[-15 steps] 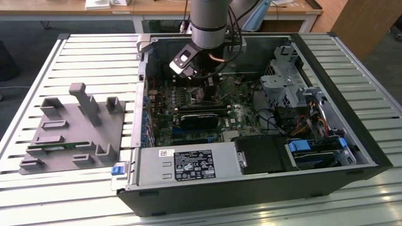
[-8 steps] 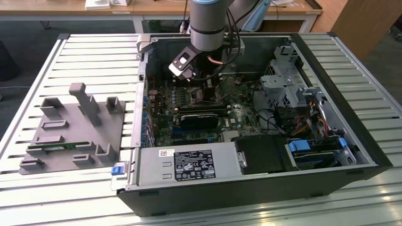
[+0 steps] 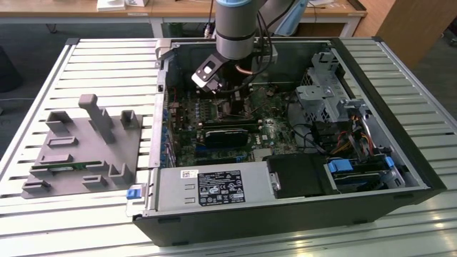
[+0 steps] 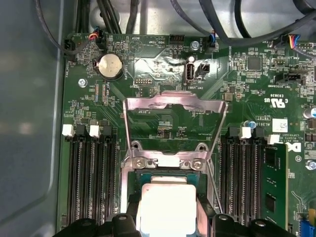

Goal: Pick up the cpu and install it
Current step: 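Place the cpu into insertion slot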

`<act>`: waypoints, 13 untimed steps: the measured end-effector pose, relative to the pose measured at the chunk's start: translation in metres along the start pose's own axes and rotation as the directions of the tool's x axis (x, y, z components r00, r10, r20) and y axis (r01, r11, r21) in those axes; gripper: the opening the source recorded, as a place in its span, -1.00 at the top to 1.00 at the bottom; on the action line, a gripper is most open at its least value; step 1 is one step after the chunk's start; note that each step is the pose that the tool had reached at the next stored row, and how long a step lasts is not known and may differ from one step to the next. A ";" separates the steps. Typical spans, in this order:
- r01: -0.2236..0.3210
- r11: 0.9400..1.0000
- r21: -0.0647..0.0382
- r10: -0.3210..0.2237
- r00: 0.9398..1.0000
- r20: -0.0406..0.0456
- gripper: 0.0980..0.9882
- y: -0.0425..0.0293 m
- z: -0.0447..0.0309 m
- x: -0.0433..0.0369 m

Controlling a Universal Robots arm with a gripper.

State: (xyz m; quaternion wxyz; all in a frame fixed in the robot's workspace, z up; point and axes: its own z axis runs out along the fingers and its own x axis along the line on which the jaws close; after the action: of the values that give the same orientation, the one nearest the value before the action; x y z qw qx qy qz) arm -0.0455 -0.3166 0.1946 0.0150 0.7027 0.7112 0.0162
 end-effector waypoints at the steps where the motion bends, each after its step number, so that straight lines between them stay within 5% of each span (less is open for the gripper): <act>1: 0.000 1.000 0.000 0.000 1.000 0.000 0.02 -0.0001 0.0005 0.0002; 11: 0.000 1.000 -0.001 0.000 1.000 -0.001 0.00 0.0001 0.0016 0.0006; 13: 0.000 1.000 0.000 0.000 1.000 0.000 -0.14 0.0000 0.0014 0.0004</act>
State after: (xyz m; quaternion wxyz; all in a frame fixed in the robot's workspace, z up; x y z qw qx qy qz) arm -0.0455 -0.3162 0.1932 0.0150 0.7026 0.7112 0.0163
